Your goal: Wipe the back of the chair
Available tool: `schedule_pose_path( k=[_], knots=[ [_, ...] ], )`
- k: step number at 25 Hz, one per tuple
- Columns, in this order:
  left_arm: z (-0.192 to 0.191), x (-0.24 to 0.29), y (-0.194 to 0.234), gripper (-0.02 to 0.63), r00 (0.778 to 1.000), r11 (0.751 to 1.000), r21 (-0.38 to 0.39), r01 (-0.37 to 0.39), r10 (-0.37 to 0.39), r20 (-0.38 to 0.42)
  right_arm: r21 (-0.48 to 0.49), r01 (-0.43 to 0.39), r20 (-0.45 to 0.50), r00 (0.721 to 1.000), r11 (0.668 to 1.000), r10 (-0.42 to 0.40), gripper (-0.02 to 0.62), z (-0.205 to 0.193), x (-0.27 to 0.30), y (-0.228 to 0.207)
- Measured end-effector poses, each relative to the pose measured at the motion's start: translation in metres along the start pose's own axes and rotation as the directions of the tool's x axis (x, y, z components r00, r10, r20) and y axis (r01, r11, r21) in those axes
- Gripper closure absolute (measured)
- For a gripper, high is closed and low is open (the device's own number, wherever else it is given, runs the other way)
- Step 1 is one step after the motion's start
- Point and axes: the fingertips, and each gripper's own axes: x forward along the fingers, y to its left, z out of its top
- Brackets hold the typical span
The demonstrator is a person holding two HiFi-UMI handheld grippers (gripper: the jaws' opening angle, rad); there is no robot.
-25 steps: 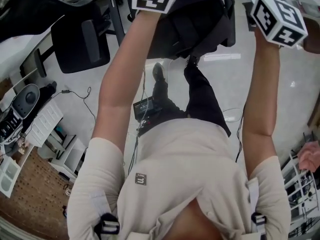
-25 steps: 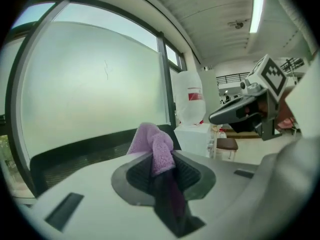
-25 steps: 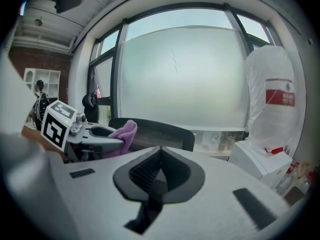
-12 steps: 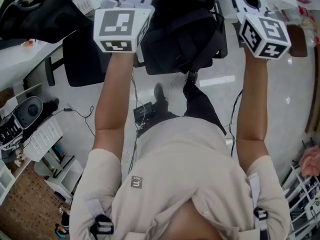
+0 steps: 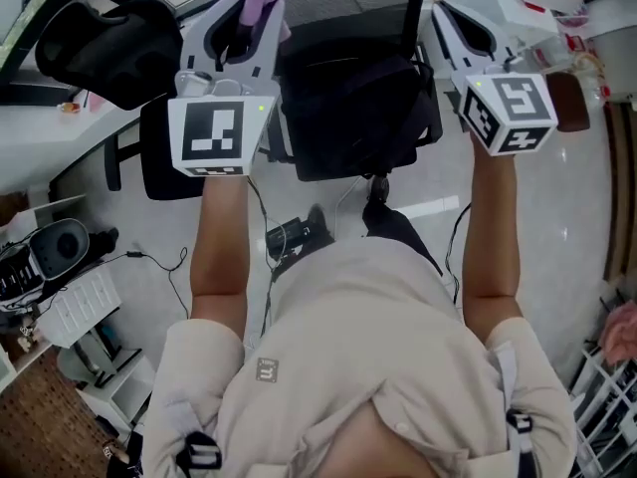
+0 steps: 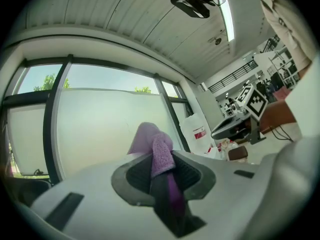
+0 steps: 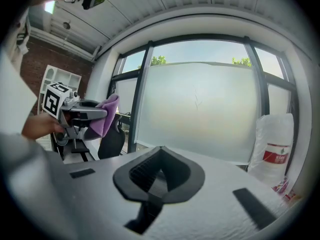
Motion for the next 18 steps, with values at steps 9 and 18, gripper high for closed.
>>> schedule_pose_path(
  k=[9, 18],
  knots=[
    [0.031, -0.083, 0.004, 0.52, 0.999, 0.999, 0.036, 0.007, -0.006, -0.041, -0.08, -0.041, 0.044, 0.998, 0.996, 0.044, 0.604, 0.05, -0.053, 0.057],
    [0.045, -0.134, -0.013, 0.52, 0.999, 0.999, 0.015, 0.032, -0.031, -0.035, -0.101, -0.043, 0.049, 0.998, 0.994, 0.049, 0.604, 0.067, -0.094, 0.094]
  ],
)
